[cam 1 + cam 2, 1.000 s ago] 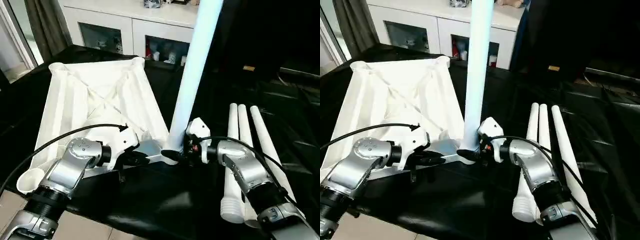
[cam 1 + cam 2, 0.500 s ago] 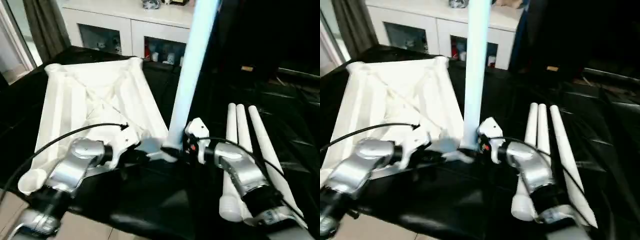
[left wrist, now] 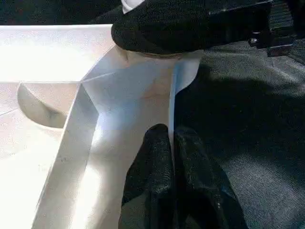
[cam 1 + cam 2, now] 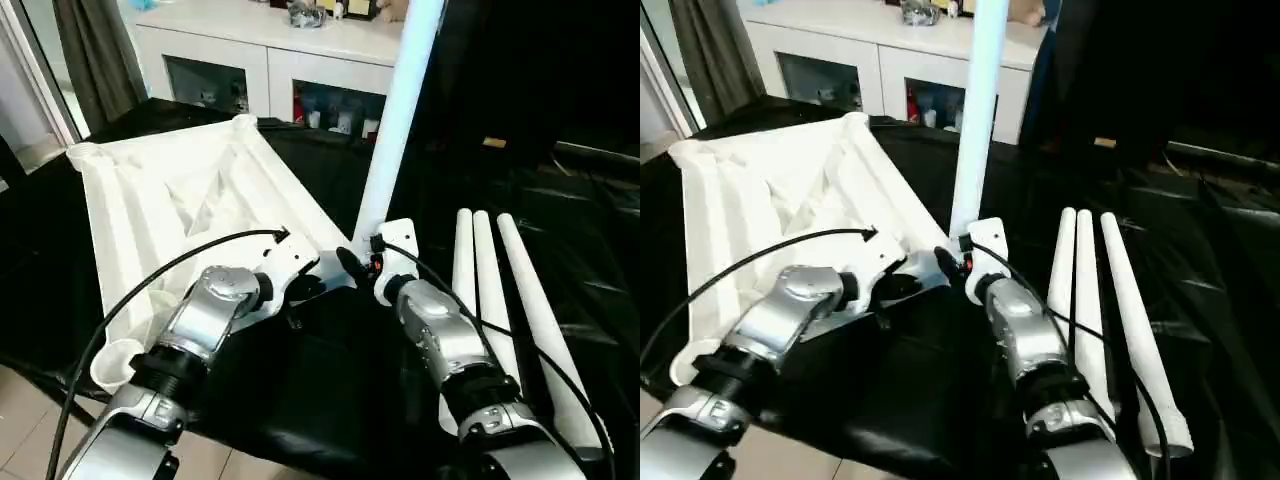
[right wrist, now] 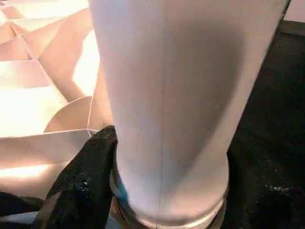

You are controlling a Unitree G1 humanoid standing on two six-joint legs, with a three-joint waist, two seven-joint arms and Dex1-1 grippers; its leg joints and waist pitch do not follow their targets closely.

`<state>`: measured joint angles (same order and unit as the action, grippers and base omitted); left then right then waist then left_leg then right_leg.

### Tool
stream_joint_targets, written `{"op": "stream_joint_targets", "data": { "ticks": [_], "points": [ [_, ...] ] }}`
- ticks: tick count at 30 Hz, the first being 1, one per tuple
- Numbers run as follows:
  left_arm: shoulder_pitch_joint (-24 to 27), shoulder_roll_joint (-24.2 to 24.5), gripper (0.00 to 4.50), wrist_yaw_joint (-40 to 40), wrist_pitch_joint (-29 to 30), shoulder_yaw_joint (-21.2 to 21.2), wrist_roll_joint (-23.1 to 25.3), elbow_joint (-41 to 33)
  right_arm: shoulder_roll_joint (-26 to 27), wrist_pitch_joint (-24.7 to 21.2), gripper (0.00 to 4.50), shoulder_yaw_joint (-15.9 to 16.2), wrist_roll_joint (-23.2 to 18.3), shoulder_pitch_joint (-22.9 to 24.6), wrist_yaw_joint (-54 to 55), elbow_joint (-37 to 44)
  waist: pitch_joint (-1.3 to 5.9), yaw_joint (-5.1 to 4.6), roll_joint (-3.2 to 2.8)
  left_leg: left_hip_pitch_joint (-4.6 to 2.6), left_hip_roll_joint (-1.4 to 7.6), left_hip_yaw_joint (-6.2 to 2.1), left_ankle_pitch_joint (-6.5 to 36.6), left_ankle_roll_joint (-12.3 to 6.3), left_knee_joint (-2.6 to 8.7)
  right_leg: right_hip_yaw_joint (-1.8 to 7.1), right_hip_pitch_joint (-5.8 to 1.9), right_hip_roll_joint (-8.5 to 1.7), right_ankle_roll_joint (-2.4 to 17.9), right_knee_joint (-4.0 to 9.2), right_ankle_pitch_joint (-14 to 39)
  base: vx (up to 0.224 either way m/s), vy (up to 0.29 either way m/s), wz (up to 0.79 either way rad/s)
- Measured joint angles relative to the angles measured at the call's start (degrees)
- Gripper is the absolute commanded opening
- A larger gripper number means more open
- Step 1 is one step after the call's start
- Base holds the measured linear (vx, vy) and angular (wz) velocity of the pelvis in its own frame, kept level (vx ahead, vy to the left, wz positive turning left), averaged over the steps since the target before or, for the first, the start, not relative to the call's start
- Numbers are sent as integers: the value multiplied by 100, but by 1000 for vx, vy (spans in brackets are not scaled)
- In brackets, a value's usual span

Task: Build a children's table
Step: Rotate leg to tighten

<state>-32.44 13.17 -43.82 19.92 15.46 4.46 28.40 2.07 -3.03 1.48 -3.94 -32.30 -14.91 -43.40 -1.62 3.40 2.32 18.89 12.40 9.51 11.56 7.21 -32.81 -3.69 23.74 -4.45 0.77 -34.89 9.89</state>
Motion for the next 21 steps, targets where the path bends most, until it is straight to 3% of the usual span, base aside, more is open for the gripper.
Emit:
{"op": "stream_joint_targets", "data": {
  "ticks": [1, 4, 8, 17, 21],
  "points": [
    [8, 10, 0, 0, -5, 0, 0, -17, 3, 13, 271, -10, -2, -5, -17, -8, 0, 0, 0, 1, 0, 0, 0, 0, 0, 0, 1, 0, 0, 0, 0, 0, 0, 0],
    [81, 105, 0, -35, -39, 0, -3, -138, -8, 51, 340, -59, -60, -32, -244, -18, 0, -18, 0, 11, 1, 0, 0, 0, 2, -1, 13, 0, 0, 0, 0, 0, 0, 0],
    [250, 349, 0, -192, -112, -42, -31, -374, -125, 69, 374, -15, -204, -34, -922, -4, -1, -92, 0, 11, 6, -1, 0, 0, 17, -6, 25, 7, 0, -6, -1, 0, 0, 0],
    [676, 1022, 0, -1149, -378, -173, -367, -866, -1152, -126, 374, 715, -226, 193, -3046, 825, -11, -101, 8, 18, 17, 2, 0, 0, 29, -9, 34, 15, 5, -4, 9, 0, 0, 0],
    [840, 1233, 0, -1618, -393, -173, -494, -1121, -1423, -106, 374, 928, -185, 340, -3608, 981, -15, -40, 14, 19, 33, 10, 0, -1, 27, -6, 34, 11, 16, -4, 15, 0, 0, 0]
  ]
}}
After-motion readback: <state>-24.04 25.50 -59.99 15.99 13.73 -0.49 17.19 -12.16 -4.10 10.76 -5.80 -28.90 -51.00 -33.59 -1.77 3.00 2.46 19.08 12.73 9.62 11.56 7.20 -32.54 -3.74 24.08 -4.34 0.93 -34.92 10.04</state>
